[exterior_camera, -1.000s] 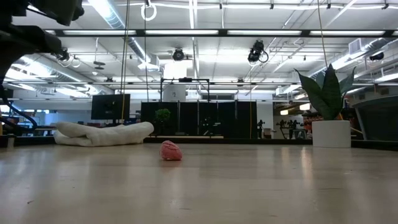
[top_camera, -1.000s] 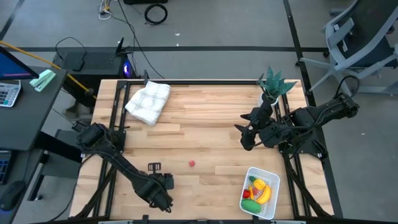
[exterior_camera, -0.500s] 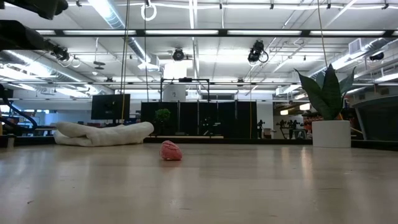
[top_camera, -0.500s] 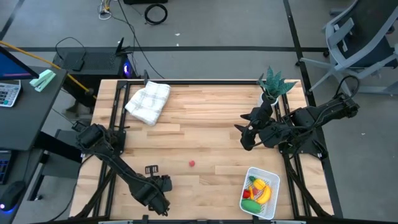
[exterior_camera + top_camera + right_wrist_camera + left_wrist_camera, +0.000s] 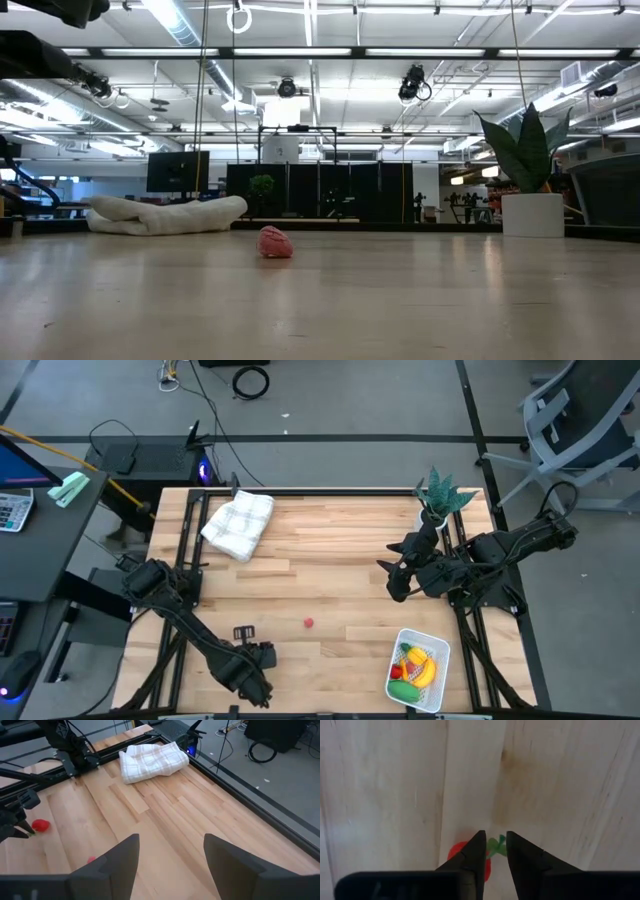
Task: Pick and placing Produce into tupperware
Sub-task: Put the red strawberry into the white basket
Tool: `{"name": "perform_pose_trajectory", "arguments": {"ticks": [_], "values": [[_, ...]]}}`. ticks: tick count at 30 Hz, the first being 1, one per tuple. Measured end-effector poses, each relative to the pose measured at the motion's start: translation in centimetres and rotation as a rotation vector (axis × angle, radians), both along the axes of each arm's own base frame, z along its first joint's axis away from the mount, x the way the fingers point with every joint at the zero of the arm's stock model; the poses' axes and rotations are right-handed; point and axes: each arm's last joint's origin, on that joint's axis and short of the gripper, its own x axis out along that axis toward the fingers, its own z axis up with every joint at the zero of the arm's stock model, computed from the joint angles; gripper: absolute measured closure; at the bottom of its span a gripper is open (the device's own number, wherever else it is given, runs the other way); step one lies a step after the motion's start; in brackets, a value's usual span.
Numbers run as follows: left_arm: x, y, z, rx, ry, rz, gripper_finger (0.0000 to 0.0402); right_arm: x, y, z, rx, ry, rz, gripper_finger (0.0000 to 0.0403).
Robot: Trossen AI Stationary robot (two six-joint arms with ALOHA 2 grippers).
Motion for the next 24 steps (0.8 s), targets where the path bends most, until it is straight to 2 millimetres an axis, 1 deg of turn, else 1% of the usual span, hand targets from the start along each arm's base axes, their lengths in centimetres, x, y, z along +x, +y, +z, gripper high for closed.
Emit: {"name": "perform_pose_trajectory", "arguments": {"ticks": [3, 6, 9, 14, 21, 24], "values": [[0.0, 0.0, 0.0, 0.004, 0.004, -0.005, 0.0329, 0.0, 0.0, 0.0, 0.0, 0.0, 0.0, 0.0172], [0.0, 0.4, 0.0, 0.02, 0.022, 0.002, 0.0327, 0.0, 0.0, 0.0, 0.0, 0.0, 0.0, 0.0172], [0.7, 1.5, 0.0, 0.015, 0.06, 0.028, 0.0309, 0.0, 0.0, 0.0, 0.0, 0.0, 0.0, 0.0172], [2.0, 3.0, 0.0, -0.06, 0.135, 0.015, 0.027, 0.0, 0.0, 0.0, 0.0, 0.0, 0.0, 0.0172], [2.3, 2.8, 0.0, -0.139, 0.157, -0.125, 0.0228, 0.0, 0.0, 0.0, 0.011, 0.006, 0.012, 0.0172], [2.9, 3.1, 0.3, -0.196, 0.176, -0.122, 0.0218, 0.0, 0.0, 0.0, 0.006, 0.009, 0.016, 0.0172]]}}
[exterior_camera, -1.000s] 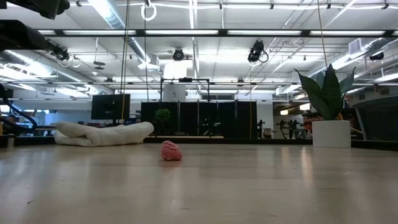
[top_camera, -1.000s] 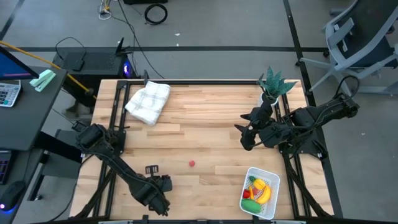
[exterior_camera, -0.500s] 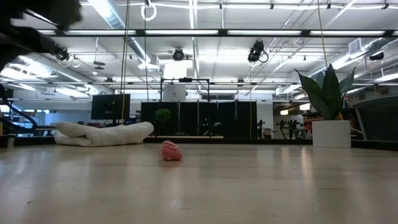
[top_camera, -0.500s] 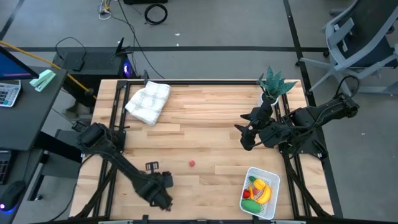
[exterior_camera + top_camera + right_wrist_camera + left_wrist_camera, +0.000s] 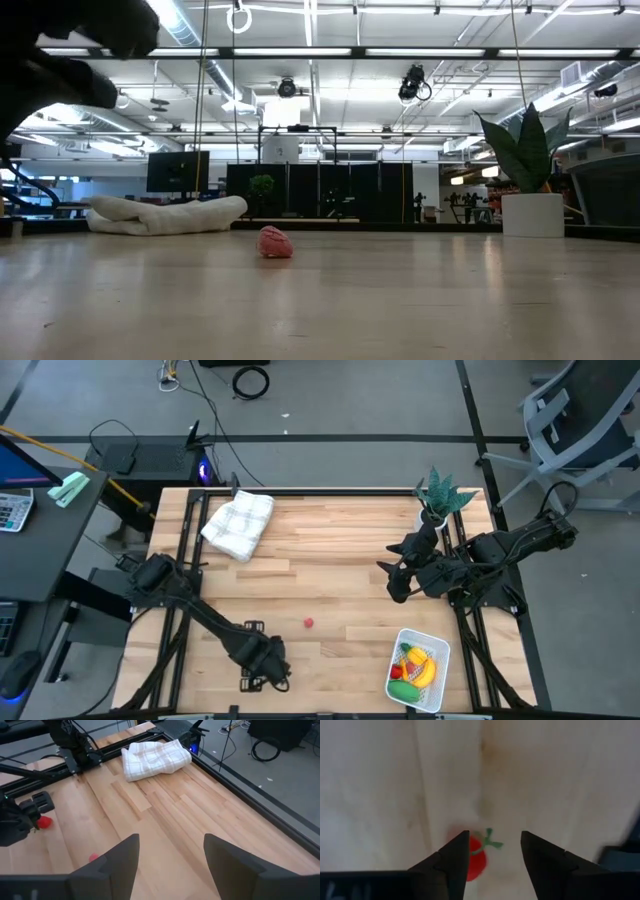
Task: Pick and placing Produce into tupperware
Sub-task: Put the red strawberry into the white basket
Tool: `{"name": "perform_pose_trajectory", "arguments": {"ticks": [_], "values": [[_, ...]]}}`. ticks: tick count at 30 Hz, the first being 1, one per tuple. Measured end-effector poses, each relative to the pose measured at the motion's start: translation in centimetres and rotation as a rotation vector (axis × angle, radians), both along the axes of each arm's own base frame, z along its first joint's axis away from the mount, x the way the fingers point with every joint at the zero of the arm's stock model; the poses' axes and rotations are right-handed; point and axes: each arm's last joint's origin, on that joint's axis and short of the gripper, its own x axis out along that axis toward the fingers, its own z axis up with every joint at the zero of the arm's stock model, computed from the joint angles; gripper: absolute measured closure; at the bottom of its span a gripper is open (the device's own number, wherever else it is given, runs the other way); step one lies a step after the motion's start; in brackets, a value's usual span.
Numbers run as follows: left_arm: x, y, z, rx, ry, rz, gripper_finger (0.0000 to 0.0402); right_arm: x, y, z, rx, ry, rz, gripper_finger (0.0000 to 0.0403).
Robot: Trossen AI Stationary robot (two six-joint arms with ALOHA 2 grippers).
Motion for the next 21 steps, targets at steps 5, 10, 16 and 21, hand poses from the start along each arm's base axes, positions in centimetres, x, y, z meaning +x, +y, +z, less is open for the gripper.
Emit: {"name": "perform_pose_trajectory", "arguments": {"ticks": [5, 10, 16, 21], "values": [[1.4, 0.4, 1.3, -0.084, -0.011, 0.015, 0.0212, 0.0, 0.0, 0.0, 0.0, 0.0, 0.0, 0.0172], [1.2, 0.1, 1.4, -0.086, -0.01, 0.015, 0.0217, 0.0, 0.0, 0.0, 0.0, 0.001, 0.001, 0.0172], [0.0, -1.3, 1.2, -0.07, -0.008, -0.038, 0.0213, -0.1, 0.0, -0.1, -0.005, 0.009, 0.002, 0.0172], [-1.1, -1.2, -0.1, 0.022, -0.007, -0.045, 0.0212, -0.1, -0.1, -0.1, -0.009, 0.019, 0.002, 0.0172]]}}
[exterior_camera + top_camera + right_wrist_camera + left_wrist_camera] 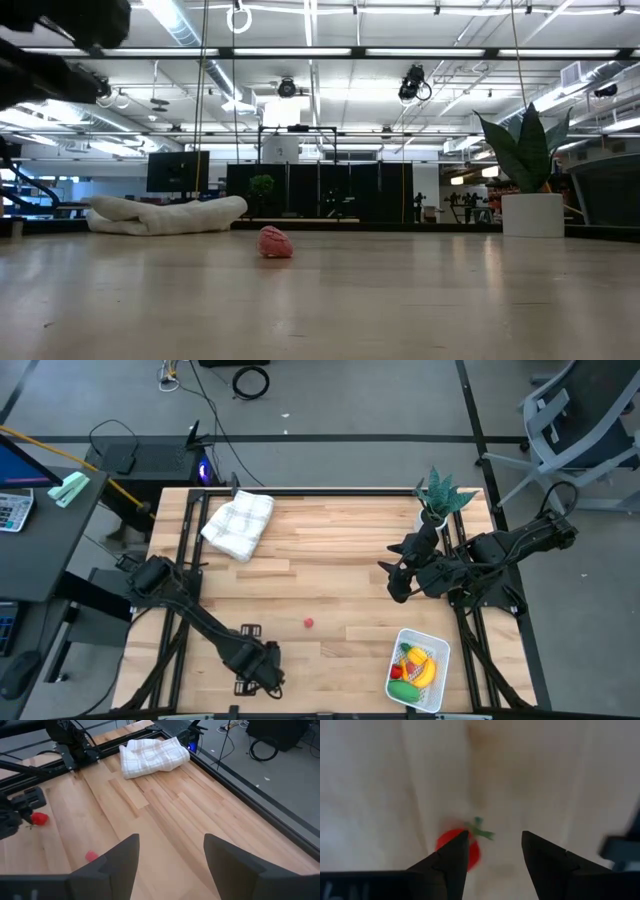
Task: Pick and placing Produce into tupperware
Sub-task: Put the red strawberry into the white basket
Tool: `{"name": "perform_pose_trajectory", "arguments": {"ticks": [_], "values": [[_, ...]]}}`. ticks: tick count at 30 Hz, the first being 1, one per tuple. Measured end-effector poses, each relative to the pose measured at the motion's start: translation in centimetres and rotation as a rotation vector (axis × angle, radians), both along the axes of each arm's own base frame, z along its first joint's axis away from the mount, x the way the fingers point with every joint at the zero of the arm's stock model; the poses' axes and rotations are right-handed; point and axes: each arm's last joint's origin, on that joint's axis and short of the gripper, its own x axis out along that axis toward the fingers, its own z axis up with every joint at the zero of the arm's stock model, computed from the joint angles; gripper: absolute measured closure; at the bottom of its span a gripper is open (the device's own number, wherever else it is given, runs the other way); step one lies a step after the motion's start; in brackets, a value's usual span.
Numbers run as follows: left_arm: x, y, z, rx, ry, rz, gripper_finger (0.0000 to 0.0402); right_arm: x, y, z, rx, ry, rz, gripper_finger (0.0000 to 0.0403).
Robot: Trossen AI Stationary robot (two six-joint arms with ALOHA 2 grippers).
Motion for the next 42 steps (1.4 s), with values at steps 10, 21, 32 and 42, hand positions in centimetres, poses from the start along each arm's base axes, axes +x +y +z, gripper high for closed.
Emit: {"name": "perform_pose_trajectory", "arguments": {"ticks": [10, 21, 32, 42], "values": [[-0.8, 0.9, -2.6, 0.039, 0.008, 0.043, 0.0231, 0.0, 0.0, 0.0, 0.005, -0.002, -0.002, 0.0172], [1.7, 2.2, -0.3, 0.004, -0.018, 0.111, 0.0395, 0.0, 0.0, 0.0, 0.005, -0.003, -0.003, 0.0172], [9.1, 7.3, 10.7, 0.054, -0.408, 0.062, 0.0399, -0.5, -0.2, -0.2, -0.014, 0.047, -0.004, 0.0173], [16.4, 13.8, 16.0, -0.112, -1.001, 0.387, 0.04, -6.9, -2.6, -0.5, 0.155, 0.293, -0.152, 0.0196]]}}
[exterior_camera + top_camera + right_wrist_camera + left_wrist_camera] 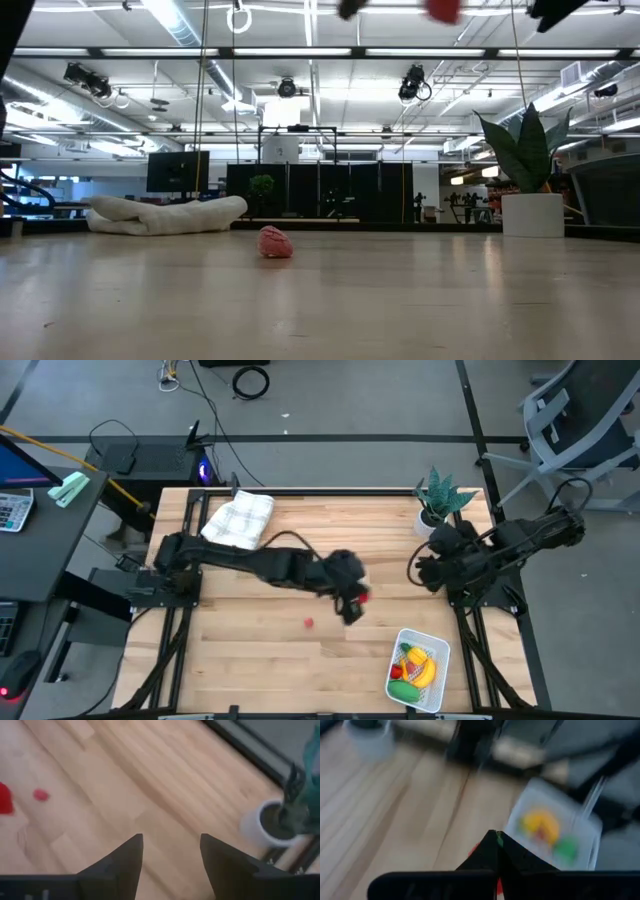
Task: Pick and placing Produce into tupperware
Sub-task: Put the red strawberry into the white basket
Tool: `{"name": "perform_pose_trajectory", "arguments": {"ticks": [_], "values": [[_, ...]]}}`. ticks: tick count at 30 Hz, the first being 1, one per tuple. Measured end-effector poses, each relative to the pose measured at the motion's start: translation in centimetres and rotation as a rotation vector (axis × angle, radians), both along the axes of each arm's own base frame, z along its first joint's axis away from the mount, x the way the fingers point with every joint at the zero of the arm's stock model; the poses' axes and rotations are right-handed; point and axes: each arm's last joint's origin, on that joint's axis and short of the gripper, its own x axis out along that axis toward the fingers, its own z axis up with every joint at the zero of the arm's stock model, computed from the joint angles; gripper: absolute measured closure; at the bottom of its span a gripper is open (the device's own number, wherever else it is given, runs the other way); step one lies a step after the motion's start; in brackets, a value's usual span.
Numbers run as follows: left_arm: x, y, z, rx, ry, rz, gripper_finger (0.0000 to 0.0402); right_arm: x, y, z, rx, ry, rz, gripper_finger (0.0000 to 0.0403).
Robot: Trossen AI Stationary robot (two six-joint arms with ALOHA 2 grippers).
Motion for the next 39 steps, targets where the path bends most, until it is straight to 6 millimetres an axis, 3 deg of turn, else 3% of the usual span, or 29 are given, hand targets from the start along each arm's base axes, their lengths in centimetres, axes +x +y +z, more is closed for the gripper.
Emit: {"name": "perform_pose_trajectory", "arguments": {"ticks": [6, 14, 19, 28, 39], "values": [[5.2, -1.4, -1.5, -0.116, -0.4, -0.086, 0.0401, -1.8, -0.7, 0.6, 0.033, -0.002, 0.064, 0.0197], [8.7, -5.3, -9.8, -0.135, -0.432, -0.238, 0.0401, -2.7, -1.5, 1.2, -0.072, -0.075, 0.04, 0.0197], [9.7, -6.2, -12.6, -0.203, -0.481, -0.233, 0.0401, -2.7, -1.5, 1.3, -0.097, -0.082, 0.031, 0.0197], [9.9, -6.5, -14.7, -0.235, -0.398, -0.212, 0.0401, -2.6, -1.5, 1.2, -0.101, -0.084, 0.026, 0.0197], [9.3, -8.0, -14.9, -0.213, -0.36, -0.246, 0.0401, -2.5, -1.5, 1.2, -0.076, -0.105, -0.015, 0.0196]]}}
